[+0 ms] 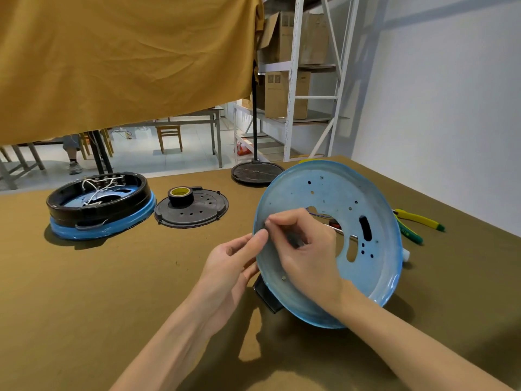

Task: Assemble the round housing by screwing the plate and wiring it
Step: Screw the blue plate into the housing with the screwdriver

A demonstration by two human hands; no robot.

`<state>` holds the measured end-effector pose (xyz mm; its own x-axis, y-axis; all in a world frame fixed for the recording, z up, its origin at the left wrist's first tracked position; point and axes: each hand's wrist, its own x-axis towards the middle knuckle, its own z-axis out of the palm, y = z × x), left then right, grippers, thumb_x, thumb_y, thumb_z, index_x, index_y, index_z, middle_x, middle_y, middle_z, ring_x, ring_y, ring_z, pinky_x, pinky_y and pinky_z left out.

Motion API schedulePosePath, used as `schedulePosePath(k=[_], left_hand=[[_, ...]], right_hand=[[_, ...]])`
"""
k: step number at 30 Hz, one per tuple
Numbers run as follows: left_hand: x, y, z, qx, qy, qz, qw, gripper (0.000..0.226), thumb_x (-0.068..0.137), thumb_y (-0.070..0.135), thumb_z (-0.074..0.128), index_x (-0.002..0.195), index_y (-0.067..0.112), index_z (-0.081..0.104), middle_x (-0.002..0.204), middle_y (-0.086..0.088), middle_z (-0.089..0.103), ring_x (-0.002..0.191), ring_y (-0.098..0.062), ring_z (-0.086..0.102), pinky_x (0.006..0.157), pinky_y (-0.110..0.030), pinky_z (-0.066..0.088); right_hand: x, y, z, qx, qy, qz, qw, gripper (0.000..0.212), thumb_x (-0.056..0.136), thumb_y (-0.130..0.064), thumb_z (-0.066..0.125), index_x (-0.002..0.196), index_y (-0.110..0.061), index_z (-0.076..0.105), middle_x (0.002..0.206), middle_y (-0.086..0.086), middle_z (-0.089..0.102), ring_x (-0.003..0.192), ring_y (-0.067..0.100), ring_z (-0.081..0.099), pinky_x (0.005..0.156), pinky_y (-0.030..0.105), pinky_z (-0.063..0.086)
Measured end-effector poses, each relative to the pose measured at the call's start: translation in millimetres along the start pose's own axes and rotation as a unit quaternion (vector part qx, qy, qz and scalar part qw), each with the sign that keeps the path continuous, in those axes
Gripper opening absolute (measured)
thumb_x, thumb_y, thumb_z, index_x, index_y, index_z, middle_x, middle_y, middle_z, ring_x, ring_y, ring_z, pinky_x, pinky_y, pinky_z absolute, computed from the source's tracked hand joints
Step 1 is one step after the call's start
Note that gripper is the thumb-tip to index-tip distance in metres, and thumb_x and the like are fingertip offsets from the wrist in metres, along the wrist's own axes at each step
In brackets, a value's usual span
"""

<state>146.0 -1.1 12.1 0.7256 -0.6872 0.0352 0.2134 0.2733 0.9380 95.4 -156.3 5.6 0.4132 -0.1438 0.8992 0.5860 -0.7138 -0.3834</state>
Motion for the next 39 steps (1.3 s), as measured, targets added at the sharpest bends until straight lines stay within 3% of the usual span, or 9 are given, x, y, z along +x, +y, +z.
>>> schedulePosePath(k=[4,9,16,22,24,30,39], left_hand=[[0.8,2.0,-1.8,0.009,0.018,0.002,1.0,0.043,0.085,0.029,0.075,0.121,0.007,0.072,0.117,-0.008,0.076,0.113,-0.015,0.07,0.082,-0.017,0.057],[-0.6,3.6,-4.8,0.02,0.003,0.004,1.0,0.042,0.087,0.019,0.075,0.126,0.007,0.069,0.122,-0.011,0.074,0.116,-0.021,0.069,0.094,-0.026,0.057],[0.0,2.8,-7.0,0.002,0.01,0.004,1.0,0.043,0.083,0.018,0.079,0.124,0.01,0.071,0.12,-0.009,0.075,0.115,-0.02,0.07,0.087,-0.022,0.058],[-0.3,-0.7,-3.3,-0.016,0.001,0.028,0.999,0.049,0.081,0.019,0.081,0.128,0.01,0.069,0.123,-0.012,0.073,0.117,-0.024,0.069,0.094,-0.029,0.057],[-0.6,-1.9,-2.0,-0.019,0.005,0.03,0.999,0.053,0.078,0.019,0.083,0.129,0.009,0.068,0.123,-0.012,0.073,0.118,-0.025,0.068,0.096,-0.031,0.057],[0.5,-2.3,-5.8,-0.015,-0.008,0.013,1.0,0.057,0.084,0.018,0.082,0.136,0.007,0.061,0.128,-0.01,0.071,0.123,-0.024,0.066,0.104,-0.036,0.053],[1.7,-3.5,-6.4,-0.027,-0.007,0.009,1.0,0.056,0.085,0.02,0.081,0.135,0.007,0.061,0.129,-0.009,0.071,0.123,-0.023,0.066,0.104,-0.034,0.052]], right_hand=[[0.2,-1.5,-3.2,0.008,-0.011,0.006,1.0,0.007,0.094,-0.012,0.072,0.097,-0.006,0.073,0.093,-0.003,0.074,0.088,0.007,0.071,0.076,0.02,0.058],[0.7,1.4,-6.3,0.016,-0.005,0.009,1.0,0.004,0.093,-0.007,0.073,0.095,-0.006,0.07,0.094,-0.006,0.071,0.085,0.013,0.071,0.071,0.027,0.058],[-1.0,2.2,-10.2,-0.015,-0.017,-0.021,1.0,0.005,0.091,-0.006,0.074,0.095,-0.002,0.072,0.097,0.002,0.075,0.093,0.007,0.071,0.08,0.022,0.057],[5.1,-6.0,-14.7,-0.075,-0.007,-0.092,0.993,0.023,0.092,-0.005,0.076,0.114,-0.002,0.072,0.1,0.003,0.076,0.094,0.006,0.072,0.085,0.02,0.057],[7.6,-7.3,-18.0,-0.088,-0.004,-0.098,0.991,0.02,0.09,-0.004,0.077,0.109,-0.002,0.074,0.1,0.003,0.077,0.093,0.007,0.072,0.084,0.019,0.057],[4.3,-8.9,-25.6,-0.028,0.06,0.006,0.998,0.008,0.094,-0.011,0.075,0.101,-0.011,0.074,0.095,-0.007,0.075,0.086,0.009,0.073,0.076,0.022,0.057],[2.7,-15.9,-22.7,0.037,0.03,0.082,0.995,0.009,0.092,-0.014,0.076,0.097,-0.017,0.069,0.087,-0.013,0.071,0.078,0.016,0.072,0.069,0.024,0.057]])
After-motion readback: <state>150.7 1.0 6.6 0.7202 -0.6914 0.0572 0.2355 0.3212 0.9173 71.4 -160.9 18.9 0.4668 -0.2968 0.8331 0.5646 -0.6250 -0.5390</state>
